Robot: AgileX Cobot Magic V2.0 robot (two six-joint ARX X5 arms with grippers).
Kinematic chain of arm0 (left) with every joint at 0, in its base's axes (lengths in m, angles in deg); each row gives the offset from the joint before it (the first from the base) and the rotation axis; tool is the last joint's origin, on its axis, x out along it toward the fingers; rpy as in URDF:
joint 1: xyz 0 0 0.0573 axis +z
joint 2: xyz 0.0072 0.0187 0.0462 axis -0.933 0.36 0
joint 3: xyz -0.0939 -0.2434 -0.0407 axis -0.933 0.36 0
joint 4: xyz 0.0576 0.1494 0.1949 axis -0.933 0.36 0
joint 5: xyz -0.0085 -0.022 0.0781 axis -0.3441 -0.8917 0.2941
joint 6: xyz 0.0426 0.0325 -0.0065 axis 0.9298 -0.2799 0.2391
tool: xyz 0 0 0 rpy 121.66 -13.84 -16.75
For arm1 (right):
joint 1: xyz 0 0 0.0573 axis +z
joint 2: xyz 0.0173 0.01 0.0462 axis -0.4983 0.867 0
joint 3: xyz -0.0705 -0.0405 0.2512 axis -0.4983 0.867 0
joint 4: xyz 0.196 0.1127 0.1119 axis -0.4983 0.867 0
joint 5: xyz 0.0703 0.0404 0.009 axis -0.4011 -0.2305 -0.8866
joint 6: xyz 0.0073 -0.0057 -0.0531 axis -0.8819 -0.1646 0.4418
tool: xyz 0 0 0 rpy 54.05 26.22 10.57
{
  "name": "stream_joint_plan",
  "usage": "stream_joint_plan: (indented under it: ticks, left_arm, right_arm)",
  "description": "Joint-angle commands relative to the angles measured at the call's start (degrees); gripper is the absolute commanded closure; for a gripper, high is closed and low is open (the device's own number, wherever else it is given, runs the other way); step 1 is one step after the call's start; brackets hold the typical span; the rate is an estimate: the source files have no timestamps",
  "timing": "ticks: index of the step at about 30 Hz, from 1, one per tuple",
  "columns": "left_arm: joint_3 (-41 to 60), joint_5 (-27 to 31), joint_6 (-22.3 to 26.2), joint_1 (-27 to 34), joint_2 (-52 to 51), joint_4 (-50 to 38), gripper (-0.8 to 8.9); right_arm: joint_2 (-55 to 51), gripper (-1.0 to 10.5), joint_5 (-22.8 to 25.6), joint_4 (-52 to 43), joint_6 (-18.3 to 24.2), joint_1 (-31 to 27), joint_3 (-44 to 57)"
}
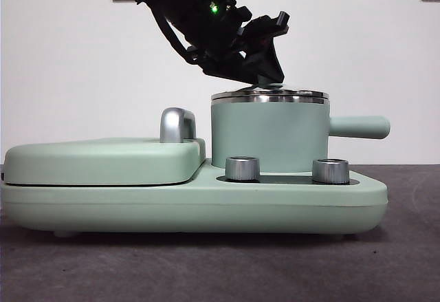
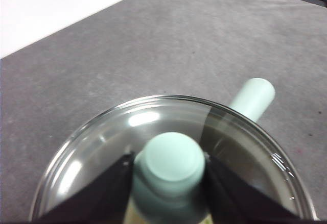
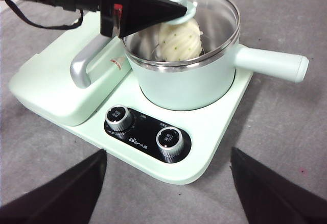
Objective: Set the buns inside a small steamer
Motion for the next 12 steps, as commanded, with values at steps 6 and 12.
stream_joint_plan:
  ticks: [6, 12]
  left_arm:
    - [-2.3, -0.6, -4.5, -0.4, -0.2, -1.1, 4.62]
    - [-2.3, -2.2, -7.3, -0.2, -6.4, 6.4, 4.63]
  right_arm:
    - [0.2, 5.7, 0.0, -0.4, 0.7, 0.3, -0.3]
    - [0.2, 5.7, 0.0, -0.5, 0.7, 0.3, -0.3]
